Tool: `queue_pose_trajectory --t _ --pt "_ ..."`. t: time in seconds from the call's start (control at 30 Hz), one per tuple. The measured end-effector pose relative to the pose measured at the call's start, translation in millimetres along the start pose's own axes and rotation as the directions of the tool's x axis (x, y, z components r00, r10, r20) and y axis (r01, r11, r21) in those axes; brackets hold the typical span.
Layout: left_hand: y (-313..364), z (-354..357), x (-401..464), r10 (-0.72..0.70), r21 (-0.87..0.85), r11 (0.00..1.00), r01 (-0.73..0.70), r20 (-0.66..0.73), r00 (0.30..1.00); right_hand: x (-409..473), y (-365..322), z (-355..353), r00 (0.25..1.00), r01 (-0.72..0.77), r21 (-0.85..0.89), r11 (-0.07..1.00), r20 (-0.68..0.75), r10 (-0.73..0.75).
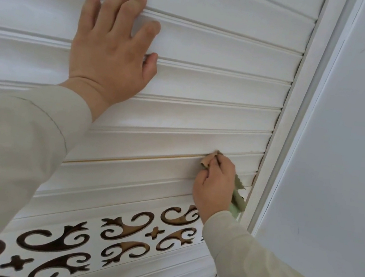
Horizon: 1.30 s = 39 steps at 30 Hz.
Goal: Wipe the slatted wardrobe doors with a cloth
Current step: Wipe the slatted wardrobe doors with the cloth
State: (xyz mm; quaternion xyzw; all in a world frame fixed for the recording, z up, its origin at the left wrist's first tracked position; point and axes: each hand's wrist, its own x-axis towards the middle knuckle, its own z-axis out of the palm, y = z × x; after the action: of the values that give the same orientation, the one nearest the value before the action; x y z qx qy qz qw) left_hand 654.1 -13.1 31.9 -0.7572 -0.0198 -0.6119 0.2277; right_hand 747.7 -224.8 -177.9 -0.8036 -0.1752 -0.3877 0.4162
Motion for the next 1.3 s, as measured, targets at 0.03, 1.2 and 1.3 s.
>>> queue_pose_trajectory --t 0.03,1.2,1.3 --pt "-0.3 -1.4 0.1 0.002 0.001 1.000 -0.002 0.011 1.000 -5.7 -9.4 2.2 0.999 0.032 -0.006 0.999 0.004 -0.032" --pt "-219.0 -125.7 -127.6 -0.293 -0.033 0.953 0.301 0.144 0.945 -79.4 -204.7 36.6 0.973 0.002 -0.107 0.994 0.230 0.023" --pt "-216.9 -123.8 -132.4 -0.265 -0.032 0.961 0.274 0.179 0.948 -109.3 -245.5 49.2 0.939 0.202 0.022 0.979 0.279 -0.200"
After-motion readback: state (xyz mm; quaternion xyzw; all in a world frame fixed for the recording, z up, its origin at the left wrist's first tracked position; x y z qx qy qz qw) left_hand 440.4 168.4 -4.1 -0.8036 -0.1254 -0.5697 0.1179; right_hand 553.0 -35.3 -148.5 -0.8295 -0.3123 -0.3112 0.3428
